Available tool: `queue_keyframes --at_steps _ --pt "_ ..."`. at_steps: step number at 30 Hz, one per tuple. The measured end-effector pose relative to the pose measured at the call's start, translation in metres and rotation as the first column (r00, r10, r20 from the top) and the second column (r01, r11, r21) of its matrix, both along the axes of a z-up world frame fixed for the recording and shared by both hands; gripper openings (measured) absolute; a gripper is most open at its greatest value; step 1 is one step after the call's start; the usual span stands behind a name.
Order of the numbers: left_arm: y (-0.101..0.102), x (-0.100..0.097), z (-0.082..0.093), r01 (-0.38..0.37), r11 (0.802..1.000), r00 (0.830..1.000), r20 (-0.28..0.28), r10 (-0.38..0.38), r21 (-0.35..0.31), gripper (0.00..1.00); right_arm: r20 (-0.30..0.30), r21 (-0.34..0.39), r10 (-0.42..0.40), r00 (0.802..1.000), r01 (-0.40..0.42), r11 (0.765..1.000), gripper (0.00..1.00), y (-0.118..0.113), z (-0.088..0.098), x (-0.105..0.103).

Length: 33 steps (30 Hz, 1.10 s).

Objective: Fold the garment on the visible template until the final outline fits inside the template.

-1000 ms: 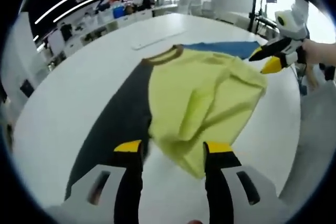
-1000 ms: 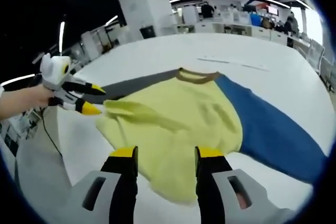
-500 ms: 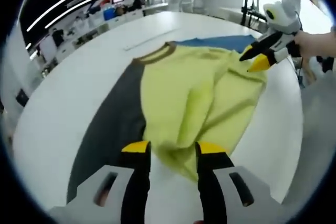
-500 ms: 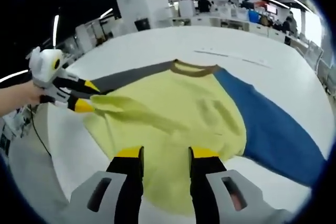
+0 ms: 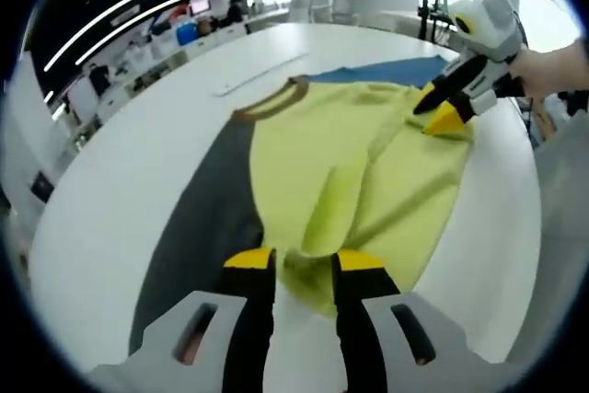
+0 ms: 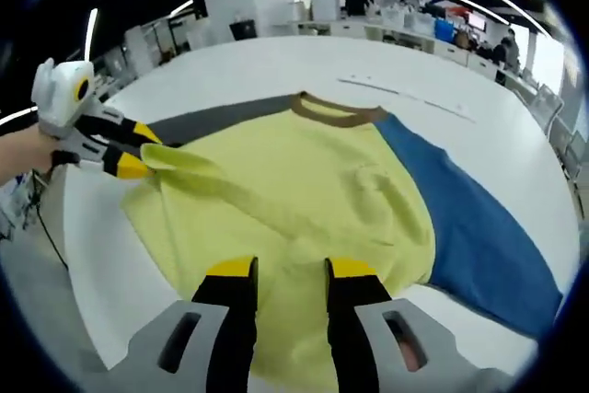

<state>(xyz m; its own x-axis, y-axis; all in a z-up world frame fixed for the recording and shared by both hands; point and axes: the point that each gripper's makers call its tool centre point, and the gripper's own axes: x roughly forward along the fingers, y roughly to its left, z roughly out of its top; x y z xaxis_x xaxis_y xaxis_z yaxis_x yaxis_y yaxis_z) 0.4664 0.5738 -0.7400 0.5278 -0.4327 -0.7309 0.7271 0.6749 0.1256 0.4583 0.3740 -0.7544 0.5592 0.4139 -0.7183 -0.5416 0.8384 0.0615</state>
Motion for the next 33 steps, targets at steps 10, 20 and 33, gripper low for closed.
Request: queue_keyframes --at_steps 10,20,33 --pt "-0.004 0.003 -0.005 -0.005 1.000 1.000 -0.021 0.005 -0.012 0.07 0.018 -0.095 0.025 1.000 -0.023 0.995 0.15 -0.003 -0.008 -0.001" --pt "-0.004 0.007 -0.002 -0.032 0.999 0.999 -0.022 0.032 -0.020 0.02 0.032 -0.112 0.028 0.999 -0.025 0.993 0.04 -0.007 -0.007 0.002" --pt "-0.006 0.008 0.023 -0.072 0.992 0.997 -0.009 0.071 -0.102 0.00 0.056 0.032 -0.014 0.998 0.013 0.999 0.03 -0.011 0.027 0.003"
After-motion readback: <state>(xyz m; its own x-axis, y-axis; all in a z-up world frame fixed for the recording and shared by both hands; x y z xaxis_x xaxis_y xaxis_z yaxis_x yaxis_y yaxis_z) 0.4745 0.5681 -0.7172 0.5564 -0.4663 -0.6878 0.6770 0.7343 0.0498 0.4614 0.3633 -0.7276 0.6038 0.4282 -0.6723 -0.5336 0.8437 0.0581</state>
